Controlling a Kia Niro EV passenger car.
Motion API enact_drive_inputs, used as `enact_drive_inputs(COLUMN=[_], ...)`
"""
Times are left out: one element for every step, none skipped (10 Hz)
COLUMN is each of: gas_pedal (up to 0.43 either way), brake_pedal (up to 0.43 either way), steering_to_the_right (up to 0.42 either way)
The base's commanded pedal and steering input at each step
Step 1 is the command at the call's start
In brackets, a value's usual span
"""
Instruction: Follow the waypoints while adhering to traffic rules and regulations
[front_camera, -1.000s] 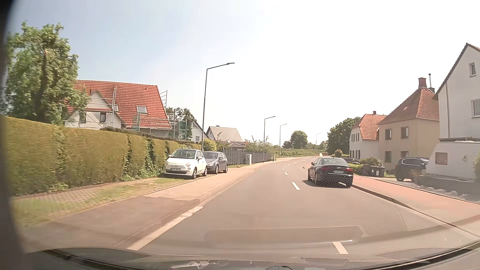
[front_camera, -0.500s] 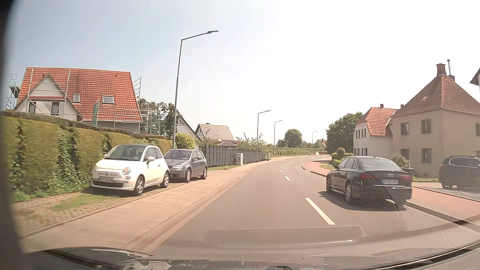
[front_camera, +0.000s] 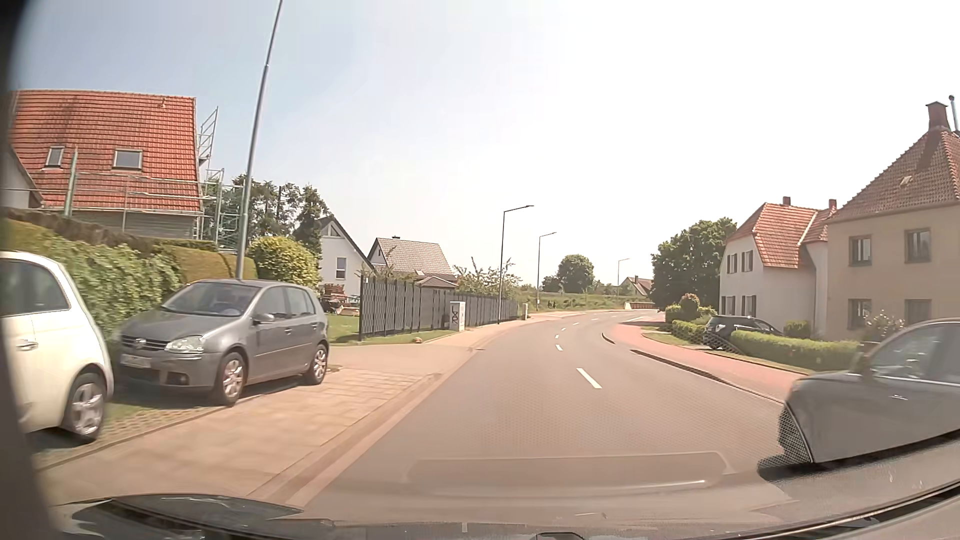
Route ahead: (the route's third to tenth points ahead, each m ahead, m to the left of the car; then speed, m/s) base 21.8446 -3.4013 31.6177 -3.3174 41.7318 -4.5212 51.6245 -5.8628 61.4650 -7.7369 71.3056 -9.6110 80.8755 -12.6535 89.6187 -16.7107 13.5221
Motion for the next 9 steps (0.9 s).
enact_drive_inputs(gas_pedal=[0.02,0.02,0.028,0.028,0.039,0.059,0.079,0.087,0.118], brake_pedal=[0.0,0.0,0.0,0.0,0.0,0.0,0.0,0.0,0.0], steering_to_the_right=[0.025,0.03,0.037,0.042,0.044,0.045,0.044,0.043,0.039])
